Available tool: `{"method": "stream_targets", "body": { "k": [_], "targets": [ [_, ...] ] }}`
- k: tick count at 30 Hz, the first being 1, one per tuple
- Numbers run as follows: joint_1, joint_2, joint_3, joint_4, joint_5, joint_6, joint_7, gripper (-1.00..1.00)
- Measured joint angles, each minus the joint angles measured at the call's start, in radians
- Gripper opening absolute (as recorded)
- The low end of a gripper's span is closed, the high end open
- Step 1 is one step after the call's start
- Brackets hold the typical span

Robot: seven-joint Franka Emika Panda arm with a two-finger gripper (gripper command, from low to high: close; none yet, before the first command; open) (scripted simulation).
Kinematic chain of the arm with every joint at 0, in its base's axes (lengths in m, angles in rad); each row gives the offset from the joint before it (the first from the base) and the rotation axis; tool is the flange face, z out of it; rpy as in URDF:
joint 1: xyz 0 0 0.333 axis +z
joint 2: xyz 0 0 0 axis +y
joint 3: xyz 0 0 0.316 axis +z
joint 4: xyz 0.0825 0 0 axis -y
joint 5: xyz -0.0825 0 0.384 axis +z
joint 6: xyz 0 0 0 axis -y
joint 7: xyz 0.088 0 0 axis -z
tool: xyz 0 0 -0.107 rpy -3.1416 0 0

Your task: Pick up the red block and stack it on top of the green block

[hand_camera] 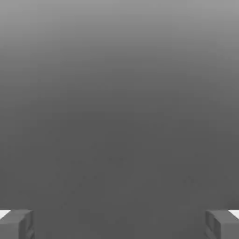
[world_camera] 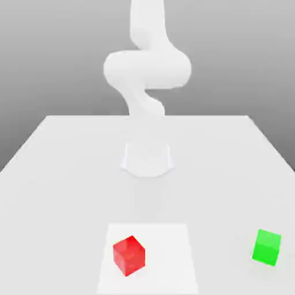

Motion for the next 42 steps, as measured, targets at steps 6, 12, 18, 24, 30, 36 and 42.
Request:
{"method": "stream_targets", "body": {
  "k": [6,12,18,24,30,36,42],
  "targets": [
    [0.067,0.223,-0.085,-0.082,0.021,0.107,-0.193,0.00],
    [0.107,0.442,-0.143,-0.161,0.055,0.212,-0.389,0.00],
    [0.115,0.660,-0.170,-0.241,0.076,0.317,-0.577,0.00],
    [0.089,0.872,-0.156,-0.288,0.086,0.444,-0.709,0.00],
    [0.042,1.011,-0.094,-0.270,0.153,0.556,-0.763,-1.00],
    [0.047,0.992,-0.101,-0.273,0.141,0.540,-0.755,-1.00],
    [0.108,0.828,-0.107,-0.283,0.041,0.387,-0.668,-1.00]
  ]
}}
